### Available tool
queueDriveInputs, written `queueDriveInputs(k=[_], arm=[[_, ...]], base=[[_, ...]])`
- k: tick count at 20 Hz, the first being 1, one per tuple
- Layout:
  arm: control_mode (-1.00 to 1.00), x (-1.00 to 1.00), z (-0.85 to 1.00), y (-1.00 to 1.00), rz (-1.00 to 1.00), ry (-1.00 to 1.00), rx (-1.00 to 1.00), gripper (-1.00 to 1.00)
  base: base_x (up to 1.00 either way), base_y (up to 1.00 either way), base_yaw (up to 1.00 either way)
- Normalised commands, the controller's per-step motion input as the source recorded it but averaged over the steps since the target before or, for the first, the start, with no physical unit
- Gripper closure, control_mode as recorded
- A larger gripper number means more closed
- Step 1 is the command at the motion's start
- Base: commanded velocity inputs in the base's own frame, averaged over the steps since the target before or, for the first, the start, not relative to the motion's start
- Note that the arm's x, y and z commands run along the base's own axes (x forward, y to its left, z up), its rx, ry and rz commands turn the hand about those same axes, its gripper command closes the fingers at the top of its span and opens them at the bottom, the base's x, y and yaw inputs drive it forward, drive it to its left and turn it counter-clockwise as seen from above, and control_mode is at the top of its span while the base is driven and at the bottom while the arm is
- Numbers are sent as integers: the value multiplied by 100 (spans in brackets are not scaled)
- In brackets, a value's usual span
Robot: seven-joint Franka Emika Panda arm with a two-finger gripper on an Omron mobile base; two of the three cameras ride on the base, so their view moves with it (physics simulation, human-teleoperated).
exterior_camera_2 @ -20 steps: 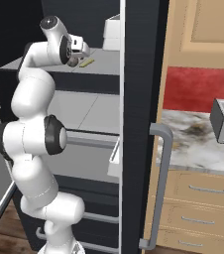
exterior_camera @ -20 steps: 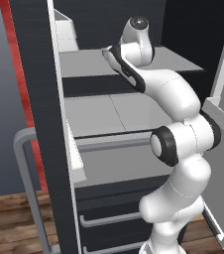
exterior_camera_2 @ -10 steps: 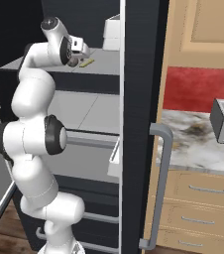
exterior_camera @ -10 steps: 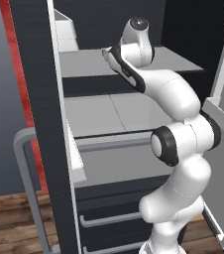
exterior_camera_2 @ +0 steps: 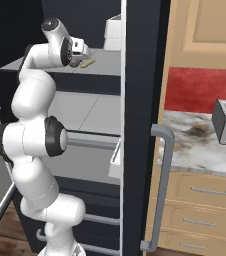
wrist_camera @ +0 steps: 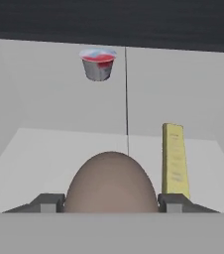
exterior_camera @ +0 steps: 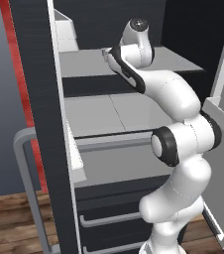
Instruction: Pick the egg and butter from the fridge and place them by the bowl for mixing.
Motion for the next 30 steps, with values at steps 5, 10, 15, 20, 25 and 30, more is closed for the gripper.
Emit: queueDriveInputs(k=[5, 10, 15, 20, 25, 30], arm=[[-100, -23, 3, 0, 0, -6, 0, 100], [-100, -70, 17, 0, -3, -13, 0, 100], [-100, -100, 22, -6, -8, -11, 0, 100], [-100, -100, 22, -5, -10, -7, 0, 100], [-100, -100, 6, -26, -7, 0, 2, 100], [-100, -64, 0, -18, -4, 10, 4, 100]], base=[[0, 0, 0], [0, 0, 0], [0, 0, 0], [0, 0, 0], [0, 0, 0], [0, 0, 0]])
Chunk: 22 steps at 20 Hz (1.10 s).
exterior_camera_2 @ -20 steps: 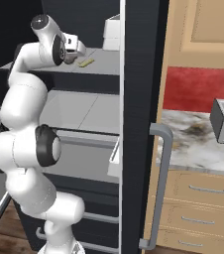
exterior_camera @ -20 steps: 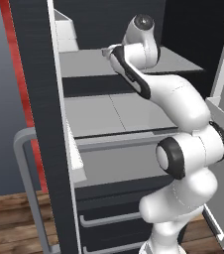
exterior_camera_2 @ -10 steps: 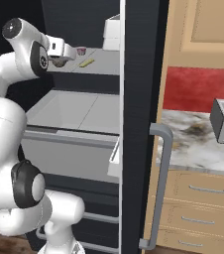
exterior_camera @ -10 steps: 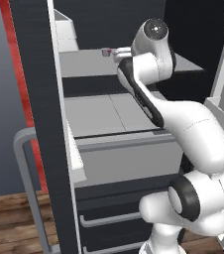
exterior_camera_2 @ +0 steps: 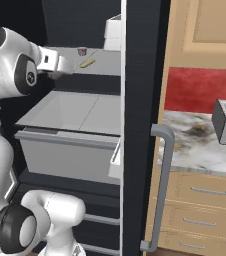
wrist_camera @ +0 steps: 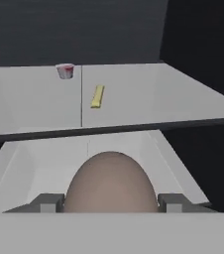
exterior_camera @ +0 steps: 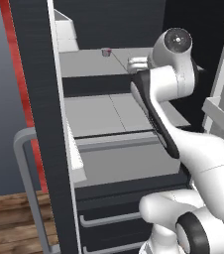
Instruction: Pick the egg and butter from the fridge and place them by the bowl for mixing.
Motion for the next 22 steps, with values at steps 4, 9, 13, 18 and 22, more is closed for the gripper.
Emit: queueDriveInputs(k=[4, 9, 13, 18, 22], arm=[[-100, 0, -15, -10, -5, 25, 1, 100], [-100, 0, -17, -6, 0, 23, 0, 100], [-100, -3, -18, 0, 0, 0, 15, 100], [-100, 0, -20, 0, 0, 3, 9, 100], [-100, 0, -5, 0, 0, 8, 0, 100]], base=[[0, 0, 0], [0, 0, 0], [0, 0, 0], [0, 0, 0], [0, 0, 0]])
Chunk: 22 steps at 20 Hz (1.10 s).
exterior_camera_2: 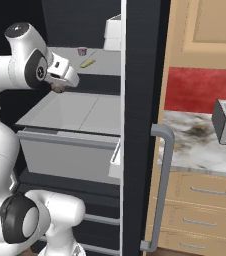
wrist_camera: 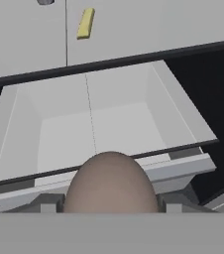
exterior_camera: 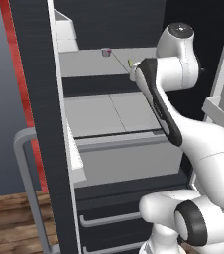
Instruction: Pick the egg and butter from the fridge and place them by the bowl for mixing.
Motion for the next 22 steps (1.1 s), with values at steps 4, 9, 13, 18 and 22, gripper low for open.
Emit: queueDriveInputs(k=[4, 9, 13, 18, 22], arm=[[-100, 0, 0, 0, 0, 0, 0, 100], [-100, 0, 0, 0, 0, 0, 0, 100], [100, 0, 0, 0, 0, 0, 0, 100], [100, 0, 0, 0, 0, 0, 0, 100], [100, 0, 0, 0, 0, 0, 0, 100]], base=[[0, 0, 0], [0, 0, 0], [-3, 0, 0], [-46, 2, -1], [-42, 3, -5]])
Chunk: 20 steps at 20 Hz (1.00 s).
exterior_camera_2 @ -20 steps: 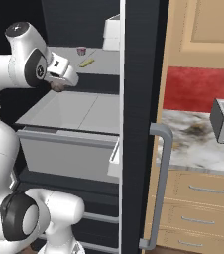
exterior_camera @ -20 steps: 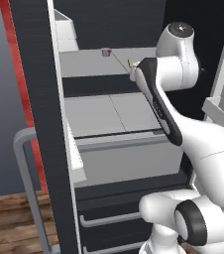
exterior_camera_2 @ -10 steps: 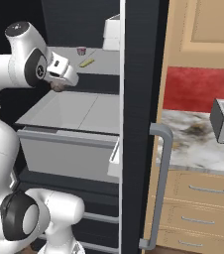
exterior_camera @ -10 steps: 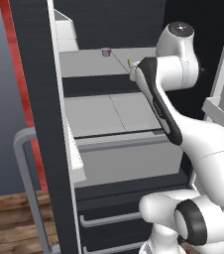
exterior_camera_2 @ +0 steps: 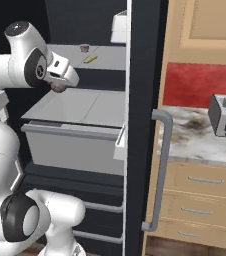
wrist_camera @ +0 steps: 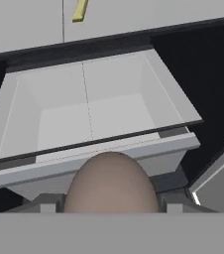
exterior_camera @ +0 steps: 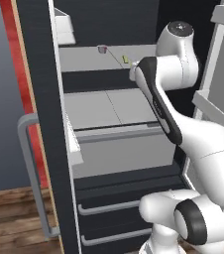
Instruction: Pick the egg and butter from the fridge and place them by the bowl for mixing.
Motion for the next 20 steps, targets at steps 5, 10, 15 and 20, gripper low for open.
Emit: queueDriveInputs(k=[5, 10, 15, 20], arm=[[100, 0, 0, 0, 0, 0, 0, 100], [100, 0, 0, 0, 0, 0, 0, 100], [100, 0, 0, 0, 0, 0, 0, 100], [100, 0, 0, 0, 0, 0, 0, 100]], base=[[-51, 4, -8], [-70, 0, -7], [-69, 0, -3], [-58, 0, -1]])
